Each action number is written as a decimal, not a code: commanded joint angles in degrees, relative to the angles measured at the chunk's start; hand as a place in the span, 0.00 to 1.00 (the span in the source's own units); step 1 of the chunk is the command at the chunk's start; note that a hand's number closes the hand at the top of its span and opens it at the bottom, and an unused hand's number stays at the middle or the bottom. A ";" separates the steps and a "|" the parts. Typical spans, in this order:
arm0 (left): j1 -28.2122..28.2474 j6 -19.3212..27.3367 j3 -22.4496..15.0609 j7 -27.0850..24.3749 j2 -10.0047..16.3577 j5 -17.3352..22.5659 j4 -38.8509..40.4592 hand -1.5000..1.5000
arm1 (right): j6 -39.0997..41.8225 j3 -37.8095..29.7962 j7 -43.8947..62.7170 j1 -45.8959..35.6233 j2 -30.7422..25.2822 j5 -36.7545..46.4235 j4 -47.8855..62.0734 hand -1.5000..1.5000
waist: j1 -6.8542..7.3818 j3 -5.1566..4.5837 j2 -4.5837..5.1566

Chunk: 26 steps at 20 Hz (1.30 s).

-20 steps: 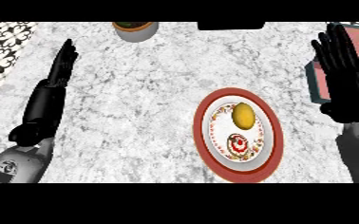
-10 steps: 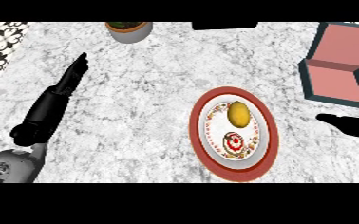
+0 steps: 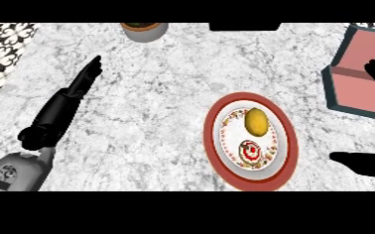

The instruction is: Pick the lemon from the plate and place it in the cardboard box

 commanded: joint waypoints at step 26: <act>-3.26 -4.23 2.61 2.42 -4.45 -3.06 1.61 0.50 | 33.03 27.58 52.05 -32.34 22.25 9.26 12.07 0.00 | 0.96 0.16 0.13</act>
